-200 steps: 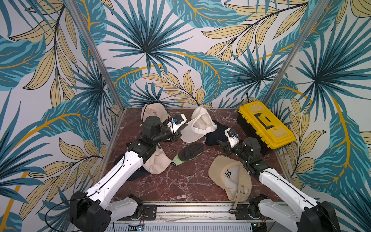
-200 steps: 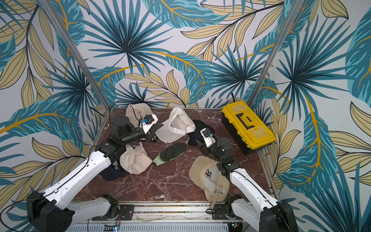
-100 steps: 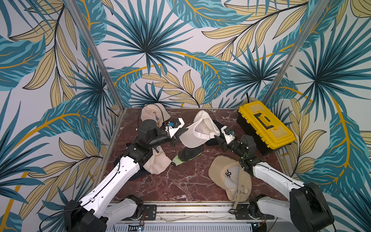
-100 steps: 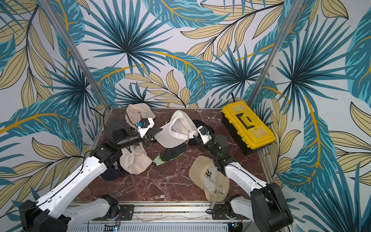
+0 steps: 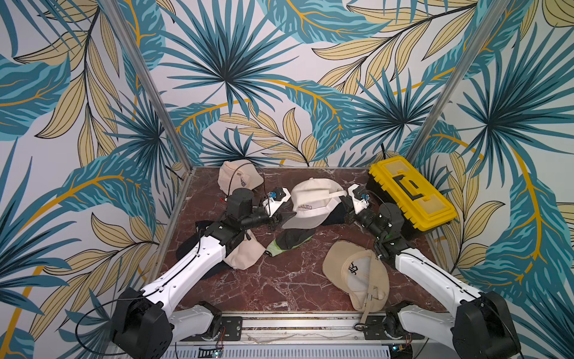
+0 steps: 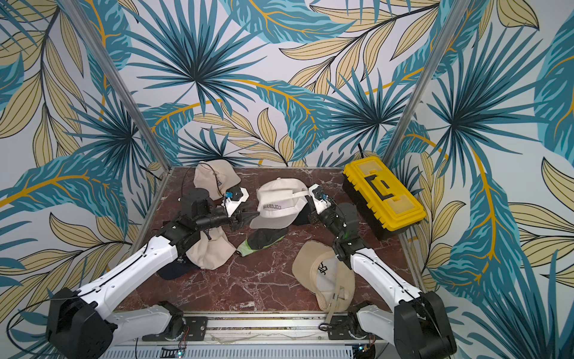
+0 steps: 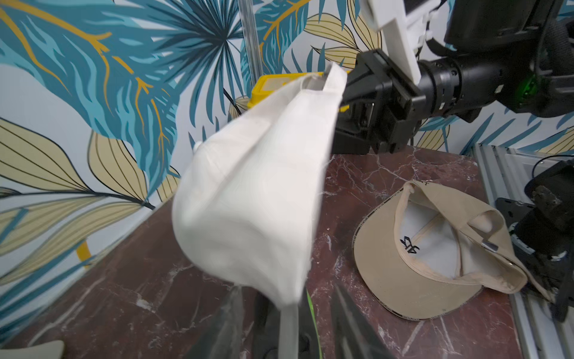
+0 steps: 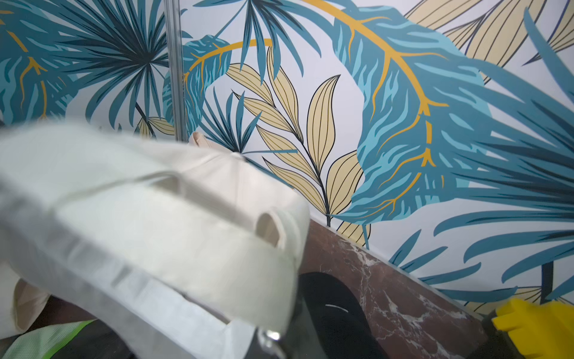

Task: Open the adjustable buckle of the baseball cap
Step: Pick up the baseball cap from the center of the board.

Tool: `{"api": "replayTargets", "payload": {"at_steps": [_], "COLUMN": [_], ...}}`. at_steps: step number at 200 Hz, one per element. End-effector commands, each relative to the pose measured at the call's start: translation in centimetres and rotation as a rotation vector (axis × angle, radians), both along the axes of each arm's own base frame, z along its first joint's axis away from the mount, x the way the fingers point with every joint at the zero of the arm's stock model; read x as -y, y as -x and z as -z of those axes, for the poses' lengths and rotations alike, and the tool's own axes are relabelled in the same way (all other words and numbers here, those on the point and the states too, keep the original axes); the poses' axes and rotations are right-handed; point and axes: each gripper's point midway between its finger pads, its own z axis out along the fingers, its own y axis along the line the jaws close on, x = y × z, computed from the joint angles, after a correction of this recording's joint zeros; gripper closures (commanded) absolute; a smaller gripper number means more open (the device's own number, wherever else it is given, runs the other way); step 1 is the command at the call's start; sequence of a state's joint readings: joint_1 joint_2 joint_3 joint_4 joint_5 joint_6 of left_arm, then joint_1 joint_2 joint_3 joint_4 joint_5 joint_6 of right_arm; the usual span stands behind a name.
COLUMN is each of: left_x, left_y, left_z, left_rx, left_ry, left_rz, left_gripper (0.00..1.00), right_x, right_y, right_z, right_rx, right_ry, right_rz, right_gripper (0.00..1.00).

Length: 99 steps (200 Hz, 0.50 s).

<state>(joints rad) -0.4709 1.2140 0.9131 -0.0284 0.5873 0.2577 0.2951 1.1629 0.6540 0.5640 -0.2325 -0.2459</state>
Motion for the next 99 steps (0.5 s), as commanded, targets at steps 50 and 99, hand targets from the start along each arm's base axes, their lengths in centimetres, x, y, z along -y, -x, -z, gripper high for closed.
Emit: {"api": "replayTargets", "payload": {"at_steps": [50, 99], "left_x": [-0.7, 1.4], "left_y": [1.1, 1.6], "left_z": [-1.8, -3.8], "left_rx": [0.158, 0.153], "left_ry": [-0.032, 0.024], "left_rz": [0.012, 0.143], "left_gripper": [0.36, 0.27], "right_x": [-3.5, -6.9], "right_y": [0.6, 3.1], "right_z": [-1.9, -1.7], "right_rx": [0.146, 0.188], "right_ry": [0.109, 0.142], "right_rz": [-0.220, -0.506], "right_gripper": [1.00, 1.00]}}
